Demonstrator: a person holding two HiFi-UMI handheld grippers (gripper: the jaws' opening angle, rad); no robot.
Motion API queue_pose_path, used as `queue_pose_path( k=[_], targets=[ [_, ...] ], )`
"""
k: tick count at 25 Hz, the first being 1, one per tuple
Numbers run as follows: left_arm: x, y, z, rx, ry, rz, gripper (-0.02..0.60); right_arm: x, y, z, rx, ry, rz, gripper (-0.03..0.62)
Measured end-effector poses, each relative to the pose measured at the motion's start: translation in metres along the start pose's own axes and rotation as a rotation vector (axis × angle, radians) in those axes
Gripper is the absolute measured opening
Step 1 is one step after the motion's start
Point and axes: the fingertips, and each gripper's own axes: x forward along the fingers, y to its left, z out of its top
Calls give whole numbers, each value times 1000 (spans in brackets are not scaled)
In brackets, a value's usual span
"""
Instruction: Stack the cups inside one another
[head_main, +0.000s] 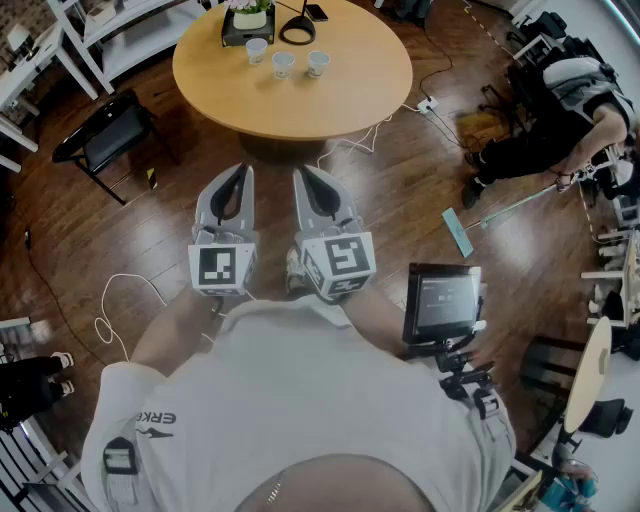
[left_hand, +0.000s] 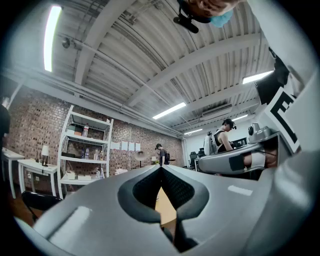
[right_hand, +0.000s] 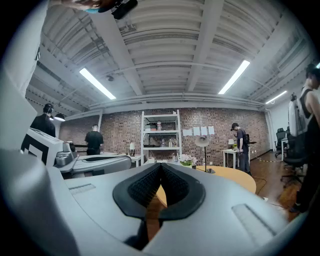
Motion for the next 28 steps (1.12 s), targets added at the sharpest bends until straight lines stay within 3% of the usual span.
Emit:
queue_pose_path(
  k=[13,23,28],
  targets=[
    [148,-4,-14,18,28,47,2,88,-121,13,32,3,43,14],
    [197,15,-39,-22,102,71,2,139,-154,-2,67,49,58,14],
    [226,40,-60,-52,97,61,2,174,-167,-9,61,66,28,14]
  ],
)
